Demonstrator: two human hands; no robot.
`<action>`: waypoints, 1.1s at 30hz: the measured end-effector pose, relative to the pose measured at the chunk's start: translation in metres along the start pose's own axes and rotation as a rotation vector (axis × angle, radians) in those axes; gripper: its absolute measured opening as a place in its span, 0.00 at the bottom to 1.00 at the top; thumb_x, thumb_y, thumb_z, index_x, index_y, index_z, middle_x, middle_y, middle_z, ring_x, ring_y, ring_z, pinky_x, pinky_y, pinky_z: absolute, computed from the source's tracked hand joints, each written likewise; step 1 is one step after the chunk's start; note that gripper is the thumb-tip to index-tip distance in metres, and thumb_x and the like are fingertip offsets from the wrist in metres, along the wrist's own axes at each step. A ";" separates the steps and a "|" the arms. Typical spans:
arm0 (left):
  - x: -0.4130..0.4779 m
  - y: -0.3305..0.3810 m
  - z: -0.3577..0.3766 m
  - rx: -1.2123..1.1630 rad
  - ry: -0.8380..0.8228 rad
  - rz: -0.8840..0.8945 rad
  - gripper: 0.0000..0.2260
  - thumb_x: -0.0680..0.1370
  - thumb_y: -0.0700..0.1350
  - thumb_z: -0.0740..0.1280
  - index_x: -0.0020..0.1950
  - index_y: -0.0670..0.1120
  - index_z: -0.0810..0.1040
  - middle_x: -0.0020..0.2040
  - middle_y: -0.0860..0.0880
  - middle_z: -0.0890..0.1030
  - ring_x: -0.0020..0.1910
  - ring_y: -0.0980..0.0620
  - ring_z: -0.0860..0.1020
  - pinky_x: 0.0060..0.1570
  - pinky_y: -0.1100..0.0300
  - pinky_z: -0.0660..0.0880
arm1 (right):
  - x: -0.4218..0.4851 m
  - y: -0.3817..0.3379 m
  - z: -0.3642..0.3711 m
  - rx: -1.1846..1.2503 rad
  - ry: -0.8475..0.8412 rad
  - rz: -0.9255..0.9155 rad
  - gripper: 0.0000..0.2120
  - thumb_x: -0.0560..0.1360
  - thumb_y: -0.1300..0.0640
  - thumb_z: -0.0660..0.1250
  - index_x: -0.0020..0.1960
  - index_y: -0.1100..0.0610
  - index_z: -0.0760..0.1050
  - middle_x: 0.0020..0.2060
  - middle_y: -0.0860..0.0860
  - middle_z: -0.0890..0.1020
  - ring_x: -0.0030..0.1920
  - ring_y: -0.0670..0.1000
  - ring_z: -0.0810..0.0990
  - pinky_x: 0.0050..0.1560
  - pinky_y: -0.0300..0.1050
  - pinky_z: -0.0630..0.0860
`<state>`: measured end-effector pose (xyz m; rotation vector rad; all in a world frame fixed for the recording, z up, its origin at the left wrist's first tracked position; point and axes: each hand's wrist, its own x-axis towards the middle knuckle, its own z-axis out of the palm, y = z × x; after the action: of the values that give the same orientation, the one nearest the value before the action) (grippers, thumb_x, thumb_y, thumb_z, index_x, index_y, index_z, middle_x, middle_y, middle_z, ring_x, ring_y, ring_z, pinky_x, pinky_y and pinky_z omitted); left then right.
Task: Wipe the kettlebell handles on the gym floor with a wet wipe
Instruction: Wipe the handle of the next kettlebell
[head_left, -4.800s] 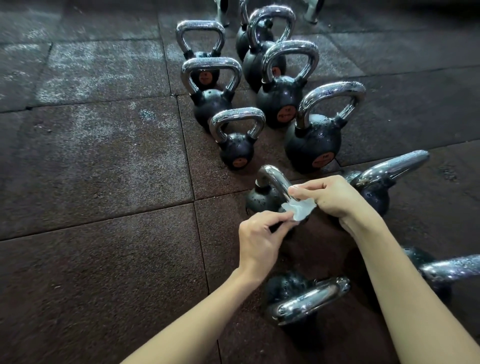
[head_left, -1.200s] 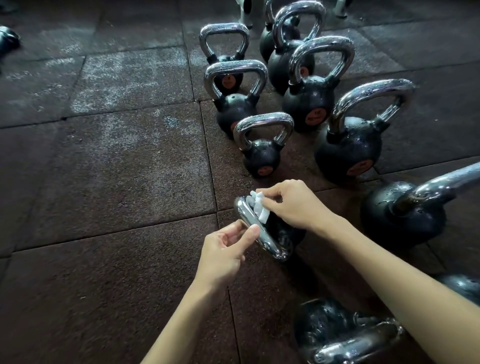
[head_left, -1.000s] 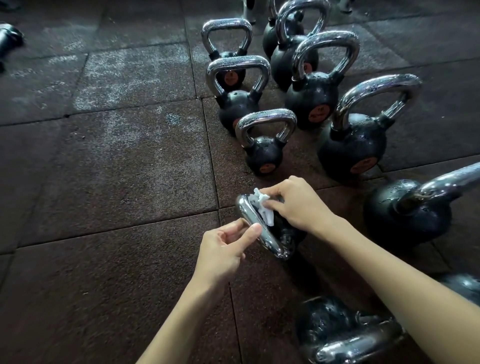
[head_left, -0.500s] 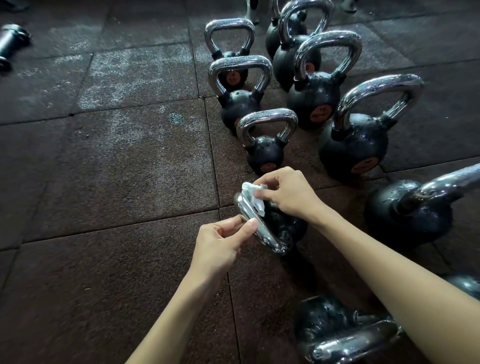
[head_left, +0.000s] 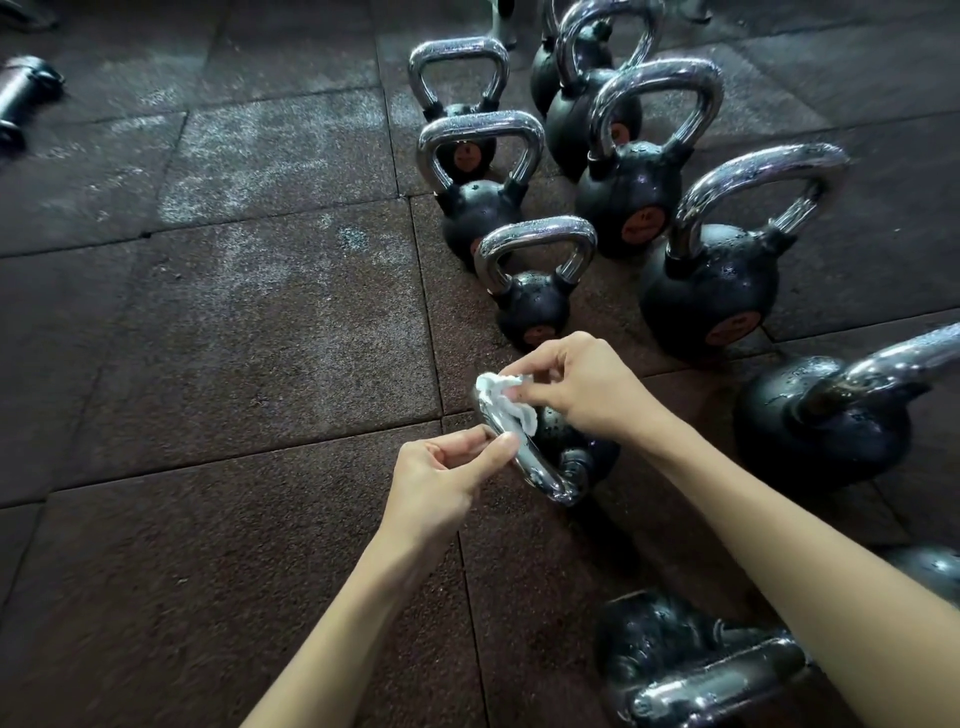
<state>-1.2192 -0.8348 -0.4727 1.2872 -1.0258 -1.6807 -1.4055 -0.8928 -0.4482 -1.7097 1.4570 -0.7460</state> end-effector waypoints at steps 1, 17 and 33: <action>0.001 -0.001 -0.001 0.005 -0.002 -0.001 0.09 0.75 0.43 0.76 0.54 0.42 0.87 0.50 0.47 0.88 0.51 0.55 0.82 0.51 0.68 0.77 | -0.008 0.002 -0.001 0.023 -0.036 0.002 0.06 0.72 0.55 0.79 0.49 0.51 0.89 0.30 0.48 0.82 0.30 0.38 0.74 0.34 0.35 0.68; 0.007 -0.008 0.002 -0.010 0.097 0.012 0.09 0.72 0.45 0.77 0.50 0.44 0.87 0.47 0.53 0.89 0.50 0.60 0.85 0.55 0.69 0.78 | -0.056 0.007 -0.023 -0.075 -0.130 -0.034 0.07 0.69 0.48 0.81 0.46 0.43 0.88 0.38 0.44 0.87 0.39 0.50 0.84 0.44 0.48 0.79; 0.011 0.004 0.007 0.028 0.091 -0.007 0.09 0.73 0.41 0.79 0.52 0.46 0.85 0.48 0.48 0.89 0.50 0.58 0.85 0.49 0.73 0.77 | -0.075 0.038 -0.031 -0.096 -0.009 -0.069 0.13 0.66 0.50 0.83 0.46 0.37 0.86 0.36 0.48 0.83 0.38 0.53 0.80 0.43 0.52 0.77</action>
<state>-1.2281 -0.8450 -0.4716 1.3747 -0.9953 -1.6030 -1.4644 -0.8272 -0.4601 -1.8418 1.4556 -0.7140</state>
